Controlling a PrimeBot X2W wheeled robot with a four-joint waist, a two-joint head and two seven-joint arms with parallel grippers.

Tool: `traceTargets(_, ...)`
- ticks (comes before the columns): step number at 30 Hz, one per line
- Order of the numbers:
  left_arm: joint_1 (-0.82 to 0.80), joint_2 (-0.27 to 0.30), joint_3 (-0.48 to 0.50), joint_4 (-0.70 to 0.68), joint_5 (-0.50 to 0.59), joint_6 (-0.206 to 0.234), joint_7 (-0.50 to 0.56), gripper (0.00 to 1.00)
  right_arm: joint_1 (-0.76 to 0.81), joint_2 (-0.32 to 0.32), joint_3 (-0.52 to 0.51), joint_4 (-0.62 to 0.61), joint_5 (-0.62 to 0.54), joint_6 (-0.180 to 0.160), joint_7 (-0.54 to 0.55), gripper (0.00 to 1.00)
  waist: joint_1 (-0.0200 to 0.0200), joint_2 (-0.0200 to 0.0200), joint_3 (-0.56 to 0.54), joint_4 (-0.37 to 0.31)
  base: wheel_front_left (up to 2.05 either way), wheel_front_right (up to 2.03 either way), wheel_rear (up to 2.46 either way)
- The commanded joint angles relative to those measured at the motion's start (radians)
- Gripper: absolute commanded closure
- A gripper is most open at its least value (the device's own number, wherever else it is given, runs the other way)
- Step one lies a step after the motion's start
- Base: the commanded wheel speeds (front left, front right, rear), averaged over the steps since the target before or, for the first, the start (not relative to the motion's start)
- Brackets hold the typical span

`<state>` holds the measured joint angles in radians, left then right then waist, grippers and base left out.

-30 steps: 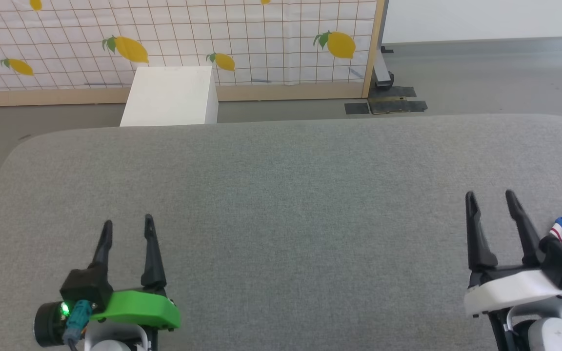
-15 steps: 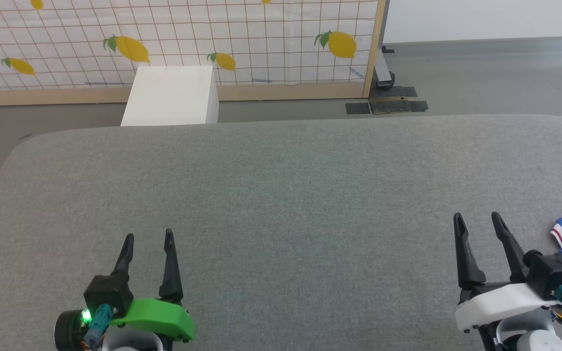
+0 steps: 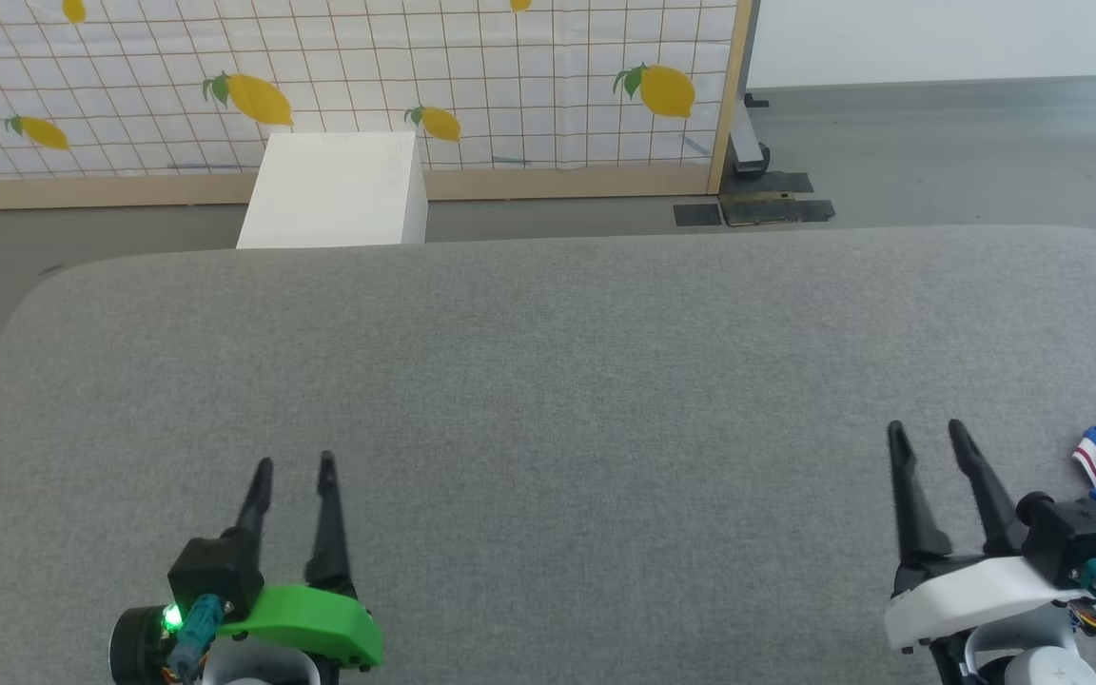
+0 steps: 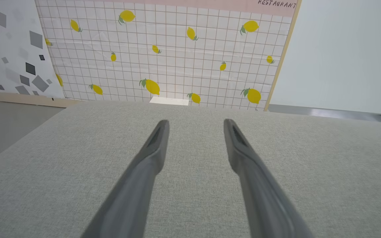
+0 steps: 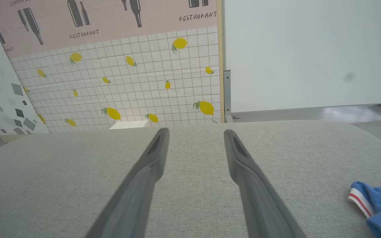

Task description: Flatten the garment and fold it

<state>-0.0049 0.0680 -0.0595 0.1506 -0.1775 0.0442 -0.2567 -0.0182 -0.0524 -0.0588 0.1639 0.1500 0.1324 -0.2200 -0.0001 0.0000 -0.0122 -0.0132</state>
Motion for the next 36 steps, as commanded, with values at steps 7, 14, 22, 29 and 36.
traceTargets(7, 0.000, -0.001, 0.002, -0.006, 0.007, -0.002, 0.009, 1.00, 0.001, 0.000, 0.001, -0.006, -0.006, 0.000, 0.008, 1.00, 0.0001, 0.0000, 0.000, 0.001, 0.00, 0.00, 0.00)
traceTargets(14, 0.000, -0.002, 0.005, -0.014, 0.016, -0.004, 0.023, 1.00, 0.002, 0.000, 0.005, -0.015, -0.014, 0.000, 0.020, 1.00, 0.0001, 0.0000, 0.001, 0.001, 0.00, 0.00, 0.00)
traceTargets(22, 0.001, -0.003, 0.009, -0.023, 0.027, -0.007, 0.039, 1.00, 0.003, 0.000, 0.008, -0.025, -0.023, 0.000, 0.034, 1.00, 0.0001, 0.0000, 0.002, 0.002, 0.00, 0.00, 0.00)
traceTargets(29, 0.001, -0.004, 0.012, -0.032, 0.037, -0.009, 0.054, 1.00, 0.004, 0.000, 0.012, -0.034, -0.031, 0.000, 0.046, 1.00, 0.0001, 0.0000, 0.003, 0.003, 0.00, 0.00, 0.00)
traceTargets(36, 0.001, -0.005, 0.016, -0.040, 0.047, -0.012, 0.068, 1.00, 0.005, 0.000, 0.015, -0.043, -0.040, 0.000, 0.058, 1.00, 0.0001, 0.0000, 0.003, 0.004, 0.00, 0.00, 0.00)
